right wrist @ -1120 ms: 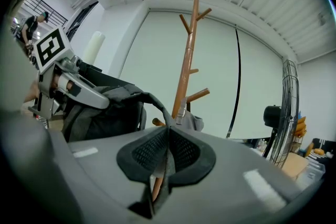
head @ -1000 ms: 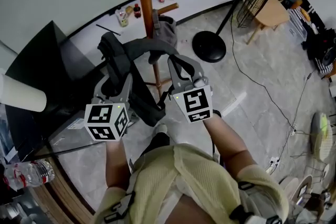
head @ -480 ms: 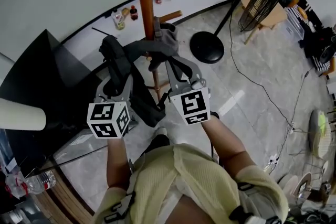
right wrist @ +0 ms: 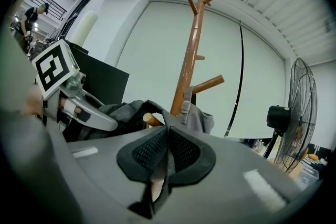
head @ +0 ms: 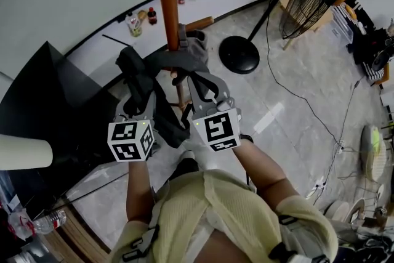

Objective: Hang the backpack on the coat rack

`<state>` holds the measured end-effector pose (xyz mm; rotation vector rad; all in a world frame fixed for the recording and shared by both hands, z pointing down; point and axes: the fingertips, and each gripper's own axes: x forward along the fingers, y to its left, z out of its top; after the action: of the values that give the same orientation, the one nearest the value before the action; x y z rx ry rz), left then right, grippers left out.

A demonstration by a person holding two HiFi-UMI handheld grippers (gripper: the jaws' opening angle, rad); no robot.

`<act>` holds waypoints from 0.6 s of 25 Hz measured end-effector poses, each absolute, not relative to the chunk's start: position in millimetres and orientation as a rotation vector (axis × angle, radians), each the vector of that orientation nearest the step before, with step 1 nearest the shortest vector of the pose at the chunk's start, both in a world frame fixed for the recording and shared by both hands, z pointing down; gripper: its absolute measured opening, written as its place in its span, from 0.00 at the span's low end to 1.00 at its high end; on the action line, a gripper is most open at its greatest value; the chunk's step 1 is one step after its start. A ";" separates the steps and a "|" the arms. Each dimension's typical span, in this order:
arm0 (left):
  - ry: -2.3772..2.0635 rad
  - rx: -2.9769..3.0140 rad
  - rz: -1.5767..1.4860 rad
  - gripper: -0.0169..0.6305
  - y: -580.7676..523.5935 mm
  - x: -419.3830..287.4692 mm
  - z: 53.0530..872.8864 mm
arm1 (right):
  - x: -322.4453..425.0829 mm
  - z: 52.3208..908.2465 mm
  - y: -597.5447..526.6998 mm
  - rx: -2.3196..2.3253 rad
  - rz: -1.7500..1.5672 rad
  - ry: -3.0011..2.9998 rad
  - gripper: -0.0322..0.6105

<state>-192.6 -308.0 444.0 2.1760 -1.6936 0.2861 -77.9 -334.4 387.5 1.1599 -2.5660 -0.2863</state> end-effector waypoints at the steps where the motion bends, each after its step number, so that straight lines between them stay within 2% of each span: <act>1: -1.692 2.172 0.288 0.26 -308.6 -192.4 447.9 | -78.4 389.1 -334.7 1.158 -0.285 -2.564 0.08; 15: -1.640 2.155 0.284 0.27 -306.5 -182.3 482.8 | -85.0 399.9 -335.8 1.134 -0.292 -2.566 0.08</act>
<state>-182.3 -306.5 482.8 2.1555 -1.6403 0.2836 -85.0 -335.8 399.9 1.1338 -2.5658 -0.2920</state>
